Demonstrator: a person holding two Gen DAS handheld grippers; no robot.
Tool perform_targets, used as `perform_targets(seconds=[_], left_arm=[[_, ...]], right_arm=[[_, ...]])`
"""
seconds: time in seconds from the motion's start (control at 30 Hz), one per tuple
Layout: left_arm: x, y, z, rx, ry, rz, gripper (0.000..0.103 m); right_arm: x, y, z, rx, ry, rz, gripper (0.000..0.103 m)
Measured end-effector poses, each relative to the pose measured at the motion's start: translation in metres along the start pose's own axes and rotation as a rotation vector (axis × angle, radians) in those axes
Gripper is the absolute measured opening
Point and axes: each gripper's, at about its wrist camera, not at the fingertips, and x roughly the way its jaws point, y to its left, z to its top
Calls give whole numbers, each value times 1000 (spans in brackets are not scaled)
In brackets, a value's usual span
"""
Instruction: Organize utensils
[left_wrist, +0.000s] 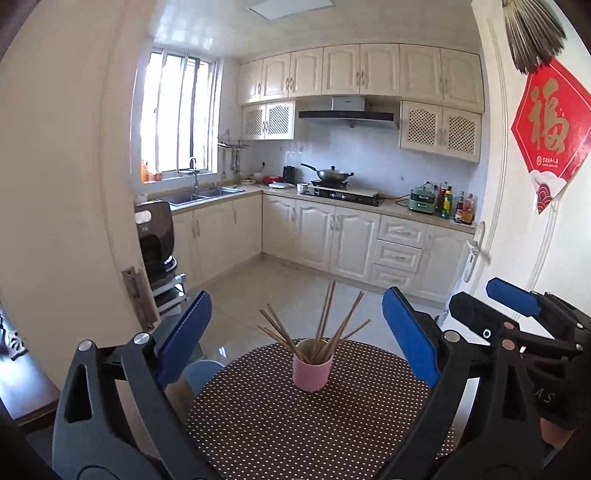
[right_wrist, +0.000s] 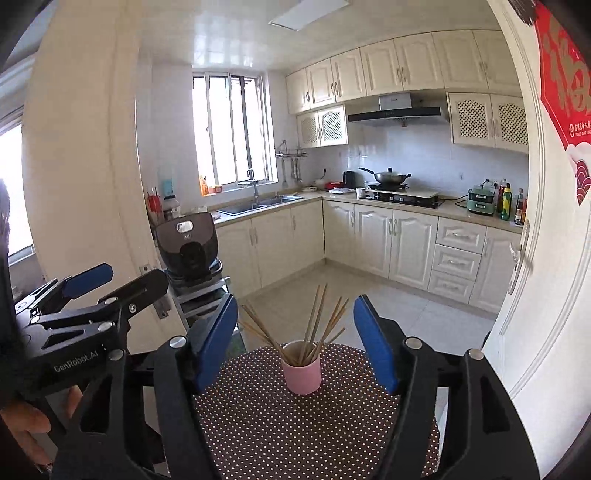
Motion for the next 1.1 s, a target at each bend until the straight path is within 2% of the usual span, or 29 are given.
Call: perform_targets(seconds=[0.37,1.1], left_arm=[[-12,1,1,26,-39,45,95],[-15,11,-1,32,-58,47,95]], right_arm=[[-6,6,0,-11,-33,-8,71],[-3,14,-7,-58,-25,-45,86]])
